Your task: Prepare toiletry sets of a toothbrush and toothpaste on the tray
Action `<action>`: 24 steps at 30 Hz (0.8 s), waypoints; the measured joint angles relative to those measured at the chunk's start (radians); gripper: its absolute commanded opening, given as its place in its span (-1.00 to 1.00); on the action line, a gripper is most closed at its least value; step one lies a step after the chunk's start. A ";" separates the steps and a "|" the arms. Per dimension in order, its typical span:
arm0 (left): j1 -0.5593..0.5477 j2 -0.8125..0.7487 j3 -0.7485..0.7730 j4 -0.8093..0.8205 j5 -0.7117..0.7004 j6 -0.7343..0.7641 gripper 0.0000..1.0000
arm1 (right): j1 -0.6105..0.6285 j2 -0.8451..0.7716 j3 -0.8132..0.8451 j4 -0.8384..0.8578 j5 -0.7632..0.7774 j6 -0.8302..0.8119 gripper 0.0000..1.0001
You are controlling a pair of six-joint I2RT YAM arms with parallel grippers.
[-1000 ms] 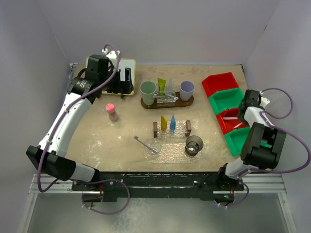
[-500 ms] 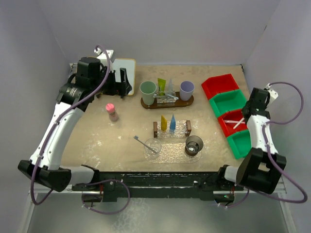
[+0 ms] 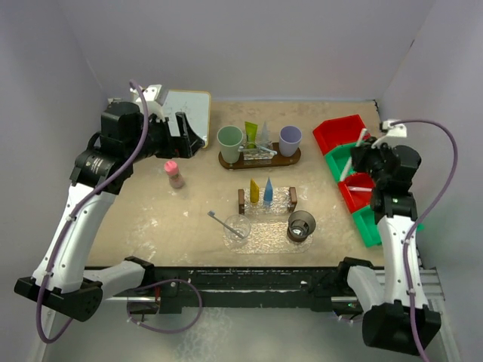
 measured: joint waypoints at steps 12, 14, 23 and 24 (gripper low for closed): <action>0.000 0.000 -0.028 0.015 0.049 -0.087 0.87 | 0.366 -0.303 -0.186 0.048 -0.409 -0.004 -1.00; 0.000 0.002 -0.029 0.017 0.059 -0.095 0.87 | 0.381 -0.346 -0.218 0.041 -0.423 0.005 -1.00; 0.000 0.002 -0.034 0.033 0.080 -0.121 0.87 | 0.391 -0.462 -0.351 -0.038 -0.479 -0.003 -1.00; 0.000 0.002 -0.039 0.037 0.082 -0.127 0.87 | 0.391 -0.461 -0.375 -0.029 -0.478 0.002 -1.00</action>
